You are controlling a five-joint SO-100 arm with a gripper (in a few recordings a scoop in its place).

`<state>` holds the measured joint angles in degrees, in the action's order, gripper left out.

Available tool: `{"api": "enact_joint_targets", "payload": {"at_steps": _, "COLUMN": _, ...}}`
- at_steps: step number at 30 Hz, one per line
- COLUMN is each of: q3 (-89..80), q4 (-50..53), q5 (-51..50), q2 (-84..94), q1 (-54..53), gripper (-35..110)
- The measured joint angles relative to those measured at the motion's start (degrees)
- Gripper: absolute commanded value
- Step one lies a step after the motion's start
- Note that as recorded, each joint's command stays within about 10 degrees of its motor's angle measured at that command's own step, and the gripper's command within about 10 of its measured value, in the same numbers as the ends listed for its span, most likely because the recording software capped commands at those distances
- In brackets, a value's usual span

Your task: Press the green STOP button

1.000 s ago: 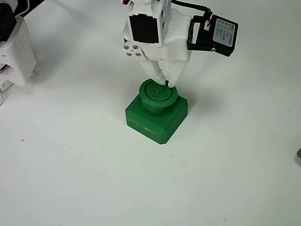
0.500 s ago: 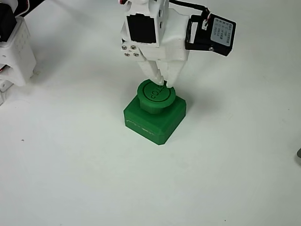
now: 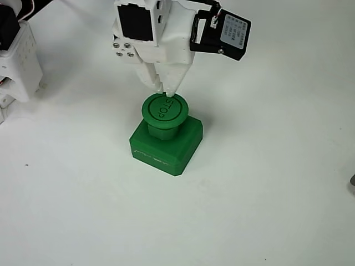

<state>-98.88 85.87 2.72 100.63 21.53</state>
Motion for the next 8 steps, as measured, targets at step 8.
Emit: {"api": "enact_joint_targets", "payload": {"at_steps": 8, "q3": 0.0, "q4": -0.2, "q5": 1.1, "q2": 8.5, "q1": -0.9, "gripper": 0}}
